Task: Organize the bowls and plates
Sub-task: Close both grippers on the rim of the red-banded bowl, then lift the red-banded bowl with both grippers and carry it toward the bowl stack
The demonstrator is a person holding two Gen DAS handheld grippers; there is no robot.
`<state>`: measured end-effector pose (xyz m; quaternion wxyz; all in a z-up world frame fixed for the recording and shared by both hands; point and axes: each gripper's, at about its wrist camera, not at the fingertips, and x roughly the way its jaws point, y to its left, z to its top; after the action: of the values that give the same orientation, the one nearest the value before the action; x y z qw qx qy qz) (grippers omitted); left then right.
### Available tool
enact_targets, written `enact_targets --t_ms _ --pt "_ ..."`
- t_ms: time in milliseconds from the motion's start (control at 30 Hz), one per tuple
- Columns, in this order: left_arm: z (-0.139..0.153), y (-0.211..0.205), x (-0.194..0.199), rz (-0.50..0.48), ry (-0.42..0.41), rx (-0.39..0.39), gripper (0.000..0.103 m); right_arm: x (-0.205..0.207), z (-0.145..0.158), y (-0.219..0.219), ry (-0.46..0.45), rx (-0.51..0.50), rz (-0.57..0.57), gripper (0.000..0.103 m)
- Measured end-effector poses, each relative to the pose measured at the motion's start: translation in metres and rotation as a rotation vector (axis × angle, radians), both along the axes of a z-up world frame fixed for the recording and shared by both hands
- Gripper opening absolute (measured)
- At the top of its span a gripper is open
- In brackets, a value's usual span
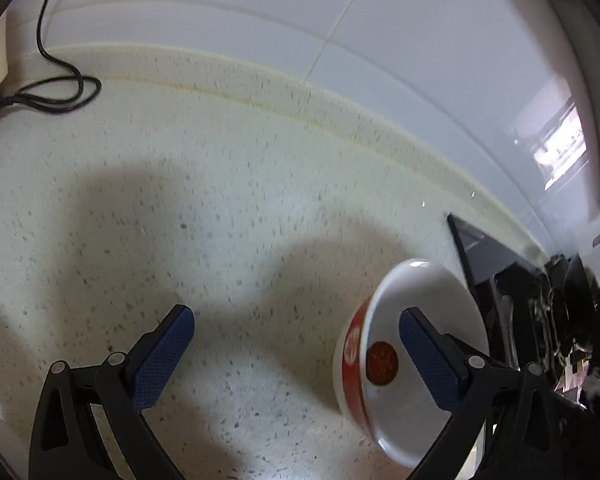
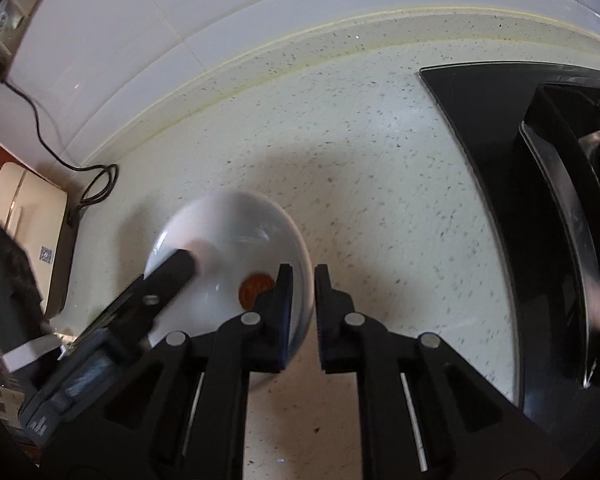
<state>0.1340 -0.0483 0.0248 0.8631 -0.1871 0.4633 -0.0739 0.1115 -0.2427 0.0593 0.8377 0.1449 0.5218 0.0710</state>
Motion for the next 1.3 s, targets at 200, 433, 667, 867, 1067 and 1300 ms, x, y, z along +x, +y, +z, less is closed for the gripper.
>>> enact_targets --t_ms 200,433,667,867,1067,1300 --pt "0.002 -0.005 -0.005 0.011 0.023 0.057 0.102 -0.005 -0.005 -0.002 -0.033 0.039 -0.031 0.020" --pt "0.006 -0.011 -0.019 -0.040 0.010 0.125 0.086 -0.015 -0.012 -0.016 -0.101 0.104 -0.028 0.036" --pt "0.004 -0.029 -0.028 -0.161 0.001 0.083 0.020 -0.018 -0.020 -0.017 -0.089 0.171 0.000 0.030" --pt "0.014 -0.033 -0.037 -0.156 -0.063 0.112 0.012 -0.024 -0.018 -0.008 -0.135 0.129 0.012 0.015" --pt "0.019 -0.026 -0.042 -0.139 -0.086 0.125 0.011 -0.024 -0.015 -0.013 -0.151 0.147 0.010 0.015" --pt "0.027 -0.020 -0.046 -0.098 -0.142 0.110 0.012 -0.024 -0.010 -0.009 -0.180 0.200 0.029 0.015"
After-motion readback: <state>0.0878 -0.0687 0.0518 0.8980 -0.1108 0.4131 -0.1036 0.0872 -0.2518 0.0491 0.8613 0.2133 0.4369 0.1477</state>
